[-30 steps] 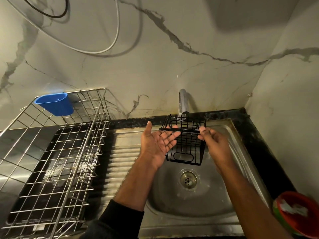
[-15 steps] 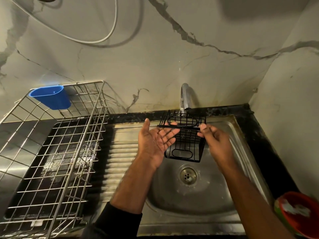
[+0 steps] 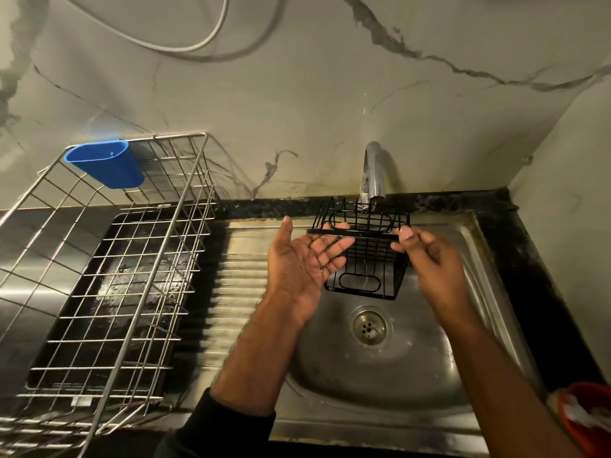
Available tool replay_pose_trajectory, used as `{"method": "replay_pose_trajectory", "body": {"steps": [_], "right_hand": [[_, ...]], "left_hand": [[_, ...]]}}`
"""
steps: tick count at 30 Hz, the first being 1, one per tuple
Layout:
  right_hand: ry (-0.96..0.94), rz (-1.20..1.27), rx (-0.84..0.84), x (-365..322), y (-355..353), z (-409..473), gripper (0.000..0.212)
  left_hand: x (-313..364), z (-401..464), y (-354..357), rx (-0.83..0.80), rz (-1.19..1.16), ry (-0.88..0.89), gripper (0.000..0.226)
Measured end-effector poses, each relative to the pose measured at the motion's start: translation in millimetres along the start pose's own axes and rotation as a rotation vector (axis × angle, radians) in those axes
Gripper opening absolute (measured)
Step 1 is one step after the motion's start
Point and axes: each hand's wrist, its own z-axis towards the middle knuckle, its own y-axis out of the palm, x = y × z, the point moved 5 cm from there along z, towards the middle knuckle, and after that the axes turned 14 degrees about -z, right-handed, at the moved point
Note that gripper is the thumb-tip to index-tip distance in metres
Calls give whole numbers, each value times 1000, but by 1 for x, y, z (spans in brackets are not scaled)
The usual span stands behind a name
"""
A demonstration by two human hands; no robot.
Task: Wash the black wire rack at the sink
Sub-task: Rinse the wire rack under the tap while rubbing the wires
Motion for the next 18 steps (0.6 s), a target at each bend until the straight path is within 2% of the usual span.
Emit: {"method": "replay_pose_trajectory", "body": {"steps": [11,14,18], "right_hand": [[-36,35,-76,3,2,13,27],[-35,41,-89,2,5,15,24],[-69,23,-108,2,4,14,32]], "left_hand": [[-4,0,-1,2,-6,43,79],[-1,-1,-3,1,0,61,81],[-1,-6,-7,-6,-30,74,83]]}}
